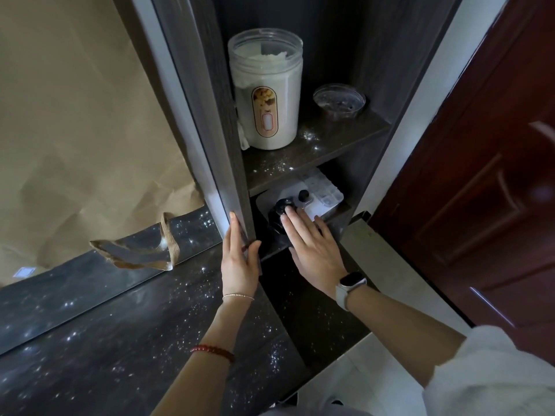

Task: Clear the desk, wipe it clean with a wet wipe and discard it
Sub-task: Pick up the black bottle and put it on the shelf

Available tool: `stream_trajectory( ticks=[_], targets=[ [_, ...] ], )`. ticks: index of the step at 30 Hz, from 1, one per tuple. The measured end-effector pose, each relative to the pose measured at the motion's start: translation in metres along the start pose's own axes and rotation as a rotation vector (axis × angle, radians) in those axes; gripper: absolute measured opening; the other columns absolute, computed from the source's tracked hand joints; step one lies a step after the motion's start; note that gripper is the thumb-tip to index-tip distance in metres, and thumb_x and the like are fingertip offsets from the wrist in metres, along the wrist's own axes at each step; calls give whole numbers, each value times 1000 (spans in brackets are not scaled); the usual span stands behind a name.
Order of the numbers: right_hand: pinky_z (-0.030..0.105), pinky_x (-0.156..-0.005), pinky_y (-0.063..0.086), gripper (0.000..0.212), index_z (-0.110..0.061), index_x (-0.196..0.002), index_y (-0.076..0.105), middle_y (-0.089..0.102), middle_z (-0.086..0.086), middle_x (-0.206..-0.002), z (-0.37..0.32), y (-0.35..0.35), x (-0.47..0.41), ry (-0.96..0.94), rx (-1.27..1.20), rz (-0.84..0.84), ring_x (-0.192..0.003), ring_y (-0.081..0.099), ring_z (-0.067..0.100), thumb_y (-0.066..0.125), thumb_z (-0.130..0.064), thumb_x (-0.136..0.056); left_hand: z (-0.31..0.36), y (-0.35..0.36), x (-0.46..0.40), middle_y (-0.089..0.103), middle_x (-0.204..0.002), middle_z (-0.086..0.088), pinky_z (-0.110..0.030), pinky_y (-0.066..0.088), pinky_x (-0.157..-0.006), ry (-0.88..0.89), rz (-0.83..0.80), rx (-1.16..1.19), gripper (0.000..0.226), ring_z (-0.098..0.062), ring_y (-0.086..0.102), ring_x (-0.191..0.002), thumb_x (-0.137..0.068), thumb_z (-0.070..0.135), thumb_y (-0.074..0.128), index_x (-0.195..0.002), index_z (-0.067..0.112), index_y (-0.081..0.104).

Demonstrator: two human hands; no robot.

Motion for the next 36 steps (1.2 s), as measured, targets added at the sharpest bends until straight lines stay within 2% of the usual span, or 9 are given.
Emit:
stream_trajectory(
  ticks=[4, 10, 12, 15, 17, 20, 25, 31, 36],
  targets=[
    [44, -100, 42, 69, -6, -140, 31, 29, 10, -150, -1, 2, -9, 57, -87, -83, -133, 37, 28, 63, -11, -79, -1, -1, 0, 42, -137, -20, -41, 49, -92, -11, 0, 2, 74, -30, 48, -122, -87, 12, 56, -138, 29, 6],
    [41, -111, 22, 65, -12, -145, 19, 10, 9, -156, -7, -2, -16, 72, -140, -121, -142, 14, 26, 50, -10, -87, 0, -4, 2, 38, -138, -19, -47, 51, -87, -42, -15, -22, 73, -34, 50, -117, -87, 14, 56, -139, 32, 8],
    [41, -112, 18, 62, -12, -144, 21, 15, 12, -154, -6, -2, 1, 135, -180, -90, -141, 16, 27, 46, -13, -88, -4, -4, 12, 34, -140, -19, -52, 49, -89, -60, -27, -39, 72, -37, 46, -119, -88, 17, 54, -143, 30, 9],
    [45, -110, 24, 51, -10, -137, 37, 36, 14, -146, -4, 4, 52, 281, -240, -43, -136, 29, 27, 35, -23, -87, -11, 3, 49, 35, -139, -20, -52, 40, -99, -118, -78, -82, 65, -37, 39, -125, -83, 34, 44, -141, 13, 22],
    [48, -109, 28, 49, -9, -129, 48, 46, 12, -139, 1, 12, 95, 411, -292, -52, -134, 34, 25, 32, -28, -87, -14, 16, 82, 39, -138, -20, -50, 36, -100, -141, -193, -150, 66, -37, 38, -126, -79, 39, 37, -137, 8, 33],
    [49, -106, 35, 43, -8, -122, 56, 50, 12, -135, 20, 20, 170, 695, -350, -85, -132, 37, 27, 38, -28, -87, -10, 51, 125, 39, -141, -15, -51, 31, -102, -77, -503, -286, 58, -35, 34, -130, -82, 37, 40, -135, 12, 39],
    [44, -107, 30, 37, -7, -126, 52, 48, 13, -136, 53, -8, 310, 1176, -292, -73, -133, 35, 29, 46, -18, -91, 24, 136, 168, 30, -147, -3, -39, 27, -107, 221, -1012, -483, 47, -23, 29, -132, -93, 33, 40, -137, 19, 35],
    [46, -103, 36, 32, -4, -119, 58, 57, 16, -126, 56, -56, 468, 1602, -227, 70, -125, 44, 34, 52, -13, -89, 112, 218, 255, 39, -141, -9, -39, 30, -103, 535, -1285, -454, 43, -26, 35, -128, -93, 28, 41, -133, 13, 39],
    [43, -102, 38, 31, -6, -119, 58, 58, 13, -124, 46, -86, 596, 1888, -211, 222, -120, 49, 31, 52, -14, -89, 190, 274, 380, 42, -139, -9, -37, 31, -103, 818, -1451, -433, 44, -26, 38, -127, -92, 27, 43, -133, 11, 41]
  ],
)
Point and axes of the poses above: each hand's wrist, its own x-axis away from the middle knuckle, its own y-axis out of the palm, z = x × y, the point moved 6 cm from there along -x, towards the middle knuckle
